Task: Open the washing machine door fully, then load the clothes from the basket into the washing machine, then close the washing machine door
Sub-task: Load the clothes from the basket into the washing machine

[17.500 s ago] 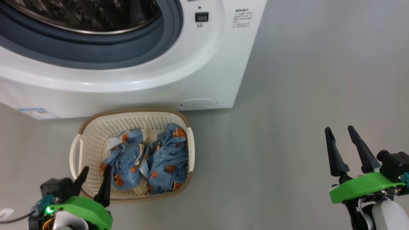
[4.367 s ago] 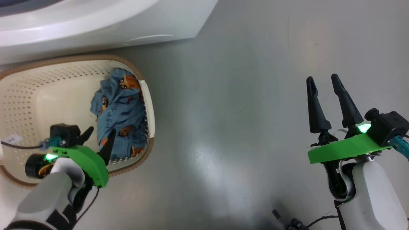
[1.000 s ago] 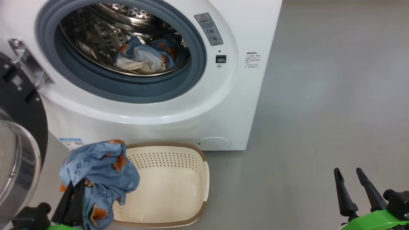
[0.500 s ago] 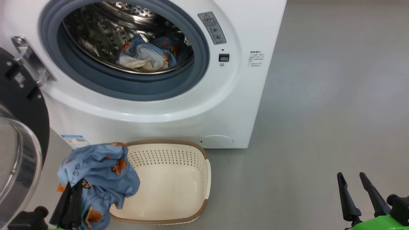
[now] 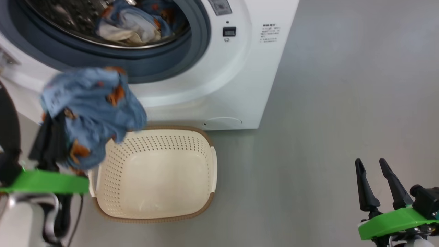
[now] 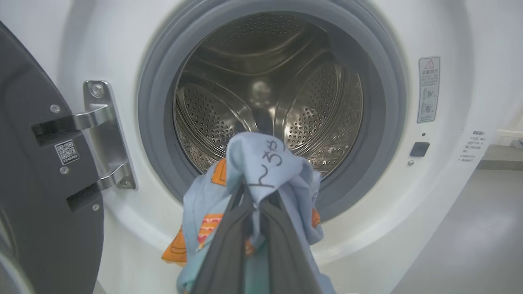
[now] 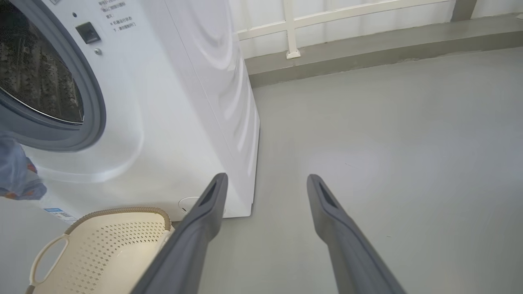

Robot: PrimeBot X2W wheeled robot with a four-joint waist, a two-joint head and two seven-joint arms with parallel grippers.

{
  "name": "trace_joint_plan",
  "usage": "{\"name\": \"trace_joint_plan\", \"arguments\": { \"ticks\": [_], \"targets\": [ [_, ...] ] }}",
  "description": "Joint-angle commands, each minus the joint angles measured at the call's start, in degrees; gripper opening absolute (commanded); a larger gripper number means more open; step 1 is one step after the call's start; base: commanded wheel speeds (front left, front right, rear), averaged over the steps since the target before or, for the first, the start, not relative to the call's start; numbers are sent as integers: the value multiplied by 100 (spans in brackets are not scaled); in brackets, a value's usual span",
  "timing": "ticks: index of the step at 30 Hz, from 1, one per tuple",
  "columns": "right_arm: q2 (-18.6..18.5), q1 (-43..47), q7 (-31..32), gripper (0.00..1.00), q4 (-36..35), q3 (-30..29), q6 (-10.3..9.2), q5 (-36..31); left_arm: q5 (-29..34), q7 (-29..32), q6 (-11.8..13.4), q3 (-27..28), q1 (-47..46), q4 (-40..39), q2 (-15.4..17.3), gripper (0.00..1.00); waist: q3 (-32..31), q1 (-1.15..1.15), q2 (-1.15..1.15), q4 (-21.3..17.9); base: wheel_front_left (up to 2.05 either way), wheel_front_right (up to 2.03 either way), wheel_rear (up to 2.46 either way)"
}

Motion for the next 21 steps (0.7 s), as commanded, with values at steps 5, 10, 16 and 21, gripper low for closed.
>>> {"name": "trace_joint_plan", "arguments": {
  "ticks": [5, 10, 16, 21],
  "targets": [
    [71, -301, -44, 100, -142, 159, 7, -83, -105, -37, -9, 310, -1058, 235, 338, 0, 552, 0, 0, -350, 0, 0, 0],
    [174, -514, -44, 100, -166, 194, 7, -99, -152, -37, -9, 186, -1958, 763, 550, 0, 858, 0, 0, -534, 0, 0, 0],
    [294, -726, -44, 100, -204, 253, 7, -116, -140, -37, -9, -48, -2962, 1547, 791, 0, 1190, 0, 0, -773, 0, 0, 0],
    [375, -897, -44, 100, -222, 323, 7, -119, -189, -37, -9, -331, -3757, 2385, 882, 0, 1477, 0, 0, -942, 0, 0, 0]
  ]
}}
